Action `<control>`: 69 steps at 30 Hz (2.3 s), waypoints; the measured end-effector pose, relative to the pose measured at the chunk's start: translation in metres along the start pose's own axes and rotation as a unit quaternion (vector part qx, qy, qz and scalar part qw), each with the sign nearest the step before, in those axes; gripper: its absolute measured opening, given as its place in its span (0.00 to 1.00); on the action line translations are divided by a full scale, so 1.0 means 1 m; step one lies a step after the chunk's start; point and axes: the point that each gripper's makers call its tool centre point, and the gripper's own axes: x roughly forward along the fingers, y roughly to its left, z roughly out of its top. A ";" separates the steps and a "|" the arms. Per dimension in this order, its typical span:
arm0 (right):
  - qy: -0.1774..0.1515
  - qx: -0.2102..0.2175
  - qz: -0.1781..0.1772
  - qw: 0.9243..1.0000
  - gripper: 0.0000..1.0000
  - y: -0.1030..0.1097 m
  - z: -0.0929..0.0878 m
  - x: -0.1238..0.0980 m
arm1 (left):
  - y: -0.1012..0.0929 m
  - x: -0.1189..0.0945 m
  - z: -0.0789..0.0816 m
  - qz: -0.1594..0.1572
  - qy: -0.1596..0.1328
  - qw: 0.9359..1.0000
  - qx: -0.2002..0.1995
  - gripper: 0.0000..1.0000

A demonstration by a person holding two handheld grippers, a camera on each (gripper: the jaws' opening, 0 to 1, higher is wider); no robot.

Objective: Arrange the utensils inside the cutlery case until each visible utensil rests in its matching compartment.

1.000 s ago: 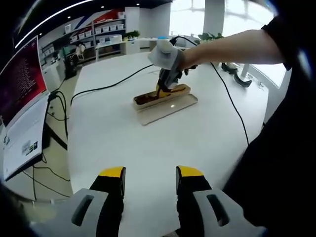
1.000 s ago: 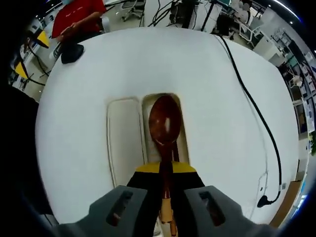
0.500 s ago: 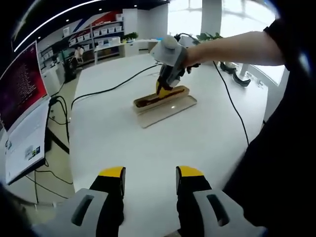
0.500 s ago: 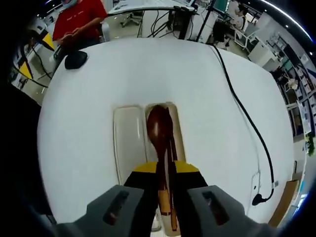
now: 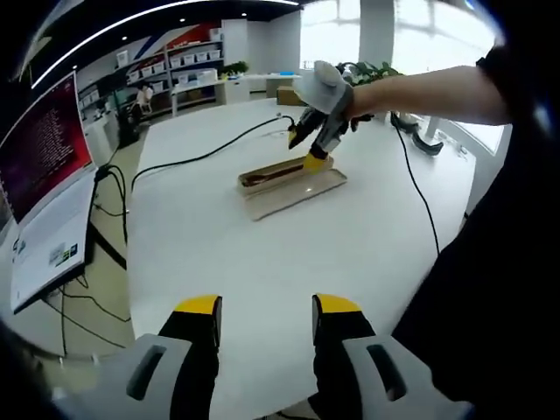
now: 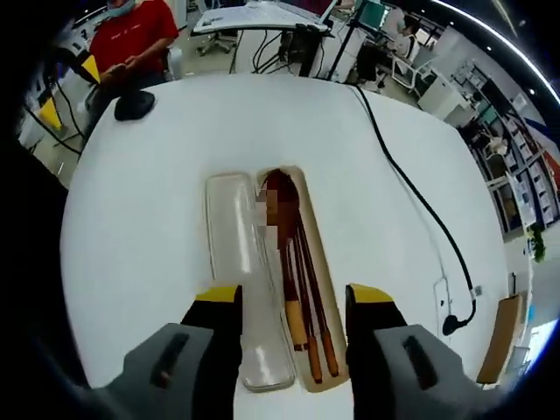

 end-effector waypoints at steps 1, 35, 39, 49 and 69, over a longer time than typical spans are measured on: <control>0.001 0.004 -0.006 1.000 0.54 0.001 -0.004 -0.003 | 0.000 -0.001 -0.001 0.001 -0.001 1.000 -0.001 0.42; 0.020 0.194 -0.109 0.975 0.99 0.090 -0.183 -0.097 | 0.017 0.019 0.029 0.001 -0.024 0.998 0.053 0.51; 0.021 0.221 -0.120 0.968 0.99 0.100 -0.198 -0.110 | 0.013 0.030 0.033 -0.019 -0.018 0.997 0.076 0.58; 0.037 0.268 -0.133 0.953 0.99 0.124 -0.224 -0.122 | -0.004 0.049 0.038 -0.060 -0.027 0.993 0.098 0.82; 0.061 0.265 -0.091 0.958 0.98 0.151 -0.222 -0.089 | -0.006 0.066 0.008 -0.099 0.021 0.992 0.078 1.00</control>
